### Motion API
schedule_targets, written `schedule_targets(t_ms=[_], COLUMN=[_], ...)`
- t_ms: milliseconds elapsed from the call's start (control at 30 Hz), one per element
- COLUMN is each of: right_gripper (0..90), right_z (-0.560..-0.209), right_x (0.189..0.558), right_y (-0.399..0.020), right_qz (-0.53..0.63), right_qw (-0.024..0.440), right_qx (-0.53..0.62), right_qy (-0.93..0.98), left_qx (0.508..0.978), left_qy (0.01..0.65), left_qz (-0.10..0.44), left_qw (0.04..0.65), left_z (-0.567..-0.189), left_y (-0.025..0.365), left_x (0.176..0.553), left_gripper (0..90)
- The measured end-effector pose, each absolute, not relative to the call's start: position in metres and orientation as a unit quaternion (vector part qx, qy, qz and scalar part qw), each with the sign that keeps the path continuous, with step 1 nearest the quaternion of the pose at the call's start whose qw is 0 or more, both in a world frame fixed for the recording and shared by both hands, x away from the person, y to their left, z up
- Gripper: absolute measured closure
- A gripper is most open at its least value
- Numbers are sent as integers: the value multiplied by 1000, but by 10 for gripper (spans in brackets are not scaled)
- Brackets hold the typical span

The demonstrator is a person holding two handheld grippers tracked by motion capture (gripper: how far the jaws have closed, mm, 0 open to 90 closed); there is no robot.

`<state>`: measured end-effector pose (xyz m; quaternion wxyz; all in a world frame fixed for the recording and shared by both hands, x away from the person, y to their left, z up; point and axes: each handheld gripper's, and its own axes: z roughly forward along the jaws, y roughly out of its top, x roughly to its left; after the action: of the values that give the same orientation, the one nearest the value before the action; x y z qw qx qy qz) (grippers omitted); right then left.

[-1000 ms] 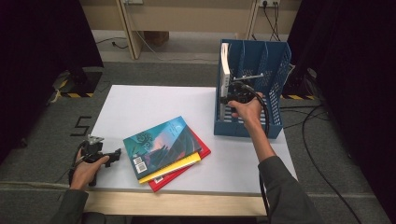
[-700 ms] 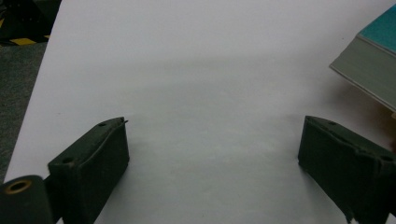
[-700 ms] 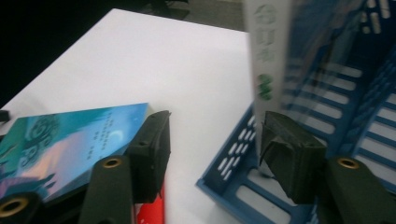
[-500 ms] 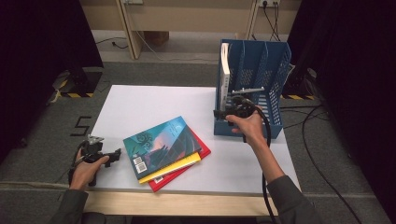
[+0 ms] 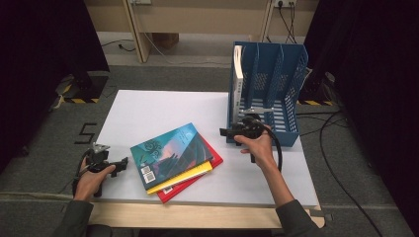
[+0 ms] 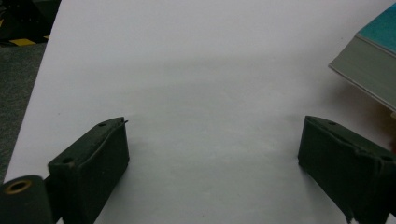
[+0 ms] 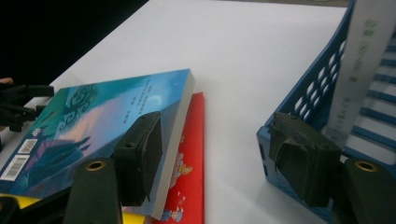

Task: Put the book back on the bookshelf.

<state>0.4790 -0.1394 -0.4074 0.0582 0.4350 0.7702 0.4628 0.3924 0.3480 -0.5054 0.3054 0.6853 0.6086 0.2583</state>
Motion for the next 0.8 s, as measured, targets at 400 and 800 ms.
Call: schedule_targets(t_ms=[400,800], right_gripper=[331,323], right_z=[-424,-437], right_x=[472,471], right_y=[-123,-114], right_qz=[453,434], right_qw=[41,30], right_qx=[421,414], right_qy=[785,800], left_qx=[700,718], left_qy=[595,570], left_qz=[241,228], left_qw=[312,329], left_z=[-498,-477], left_y=[344,327], left_x=[388,381], left_gripper=[149,148])
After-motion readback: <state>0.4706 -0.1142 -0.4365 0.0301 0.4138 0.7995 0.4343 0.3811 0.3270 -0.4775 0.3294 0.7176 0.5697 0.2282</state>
